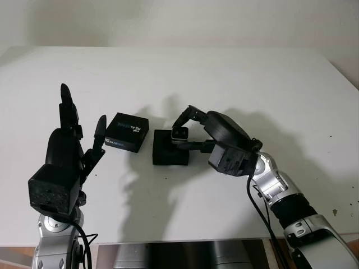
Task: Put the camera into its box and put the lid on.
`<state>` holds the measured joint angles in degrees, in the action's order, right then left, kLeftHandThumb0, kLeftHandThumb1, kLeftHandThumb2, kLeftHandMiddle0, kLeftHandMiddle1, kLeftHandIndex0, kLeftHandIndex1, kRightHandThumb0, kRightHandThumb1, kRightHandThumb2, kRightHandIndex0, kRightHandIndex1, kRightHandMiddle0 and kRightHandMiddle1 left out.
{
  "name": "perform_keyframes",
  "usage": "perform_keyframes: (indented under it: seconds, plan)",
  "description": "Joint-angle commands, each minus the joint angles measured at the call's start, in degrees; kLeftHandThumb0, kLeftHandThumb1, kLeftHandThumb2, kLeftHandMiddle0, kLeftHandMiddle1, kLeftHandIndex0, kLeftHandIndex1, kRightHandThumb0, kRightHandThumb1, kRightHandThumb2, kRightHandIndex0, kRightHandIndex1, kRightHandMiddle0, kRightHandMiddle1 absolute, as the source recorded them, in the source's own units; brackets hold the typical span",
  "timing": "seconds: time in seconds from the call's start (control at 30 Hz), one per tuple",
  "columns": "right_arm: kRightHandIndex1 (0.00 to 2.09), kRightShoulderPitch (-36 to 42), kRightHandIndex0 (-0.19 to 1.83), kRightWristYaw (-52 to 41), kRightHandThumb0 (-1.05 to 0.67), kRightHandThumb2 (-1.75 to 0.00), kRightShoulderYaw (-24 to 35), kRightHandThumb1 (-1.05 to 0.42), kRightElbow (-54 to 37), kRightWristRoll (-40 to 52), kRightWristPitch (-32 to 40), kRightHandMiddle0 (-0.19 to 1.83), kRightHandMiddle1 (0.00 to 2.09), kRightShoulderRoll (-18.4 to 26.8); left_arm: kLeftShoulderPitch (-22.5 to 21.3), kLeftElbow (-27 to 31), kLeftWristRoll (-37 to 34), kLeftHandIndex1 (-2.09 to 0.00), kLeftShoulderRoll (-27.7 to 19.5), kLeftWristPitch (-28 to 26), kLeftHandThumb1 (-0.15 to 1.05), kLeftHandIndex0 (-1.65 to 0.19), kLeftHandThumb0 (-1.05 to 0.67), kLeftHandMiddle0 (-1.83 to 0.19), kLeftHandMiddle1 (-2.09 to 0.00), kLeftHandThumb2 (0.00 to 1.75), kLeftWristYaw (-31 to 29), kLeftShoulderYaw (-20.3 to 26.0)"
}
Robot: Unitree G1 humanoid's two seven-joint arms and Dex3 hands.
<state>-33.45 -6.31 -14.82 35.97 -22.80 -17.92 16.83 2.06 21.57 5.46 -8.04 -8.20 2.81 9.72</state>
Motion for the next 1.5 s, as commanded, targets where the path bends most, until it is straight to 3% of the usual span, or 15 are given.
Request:
perform_keyframes:
  seconds: [0.0,0.33,1.0,1.47]
  plan:
    - [0.07,-0.2,0.41,-0.8,-0.43,-0.05,0.9,-0.97,1.6,1.7,0.9,0.3,1.47,-1.0,0.4,0.8,0.1,0.0,0.0,0.3,1.05,0.19,-0.58,0.17,-0.05,0.49,0.0,0.0]
    - [0.05,-0.7,0.38,-6.6,-0.46,-0.06,3.4,-0.98,3.2,8.9,4.9,0.25,1.56,-3.9,0.2,0.5,0.1,-0.01,-0.4,0.7,1.05,0.19,-0.58,0.18,-0.05,0.5,-0.5,0.2]
    - [0.05,-0.5,0.37,-11.1,-0.49,-0.05,7.2,-0.97,6.4,16.2,-4.1,0.31,1.56,-6.4,0.4,1.5,0.2,-0.01,-0.7,-0.9,1.05,0.19,-0.57,0.16,-0.06,0.49,-1.0,0.8]
    - [0.05,-2.7,0.36,-11.2,-0.51,-0.05,12.0,-0.97,6.0,22.3,-2.3,0.36,1.54,-8.4,0.1,2.2,0.1,-0.02,-0.7,-1.8,1.05,0.19,-0.6,0.15,-0.06,0.48,-0.9,0.9]
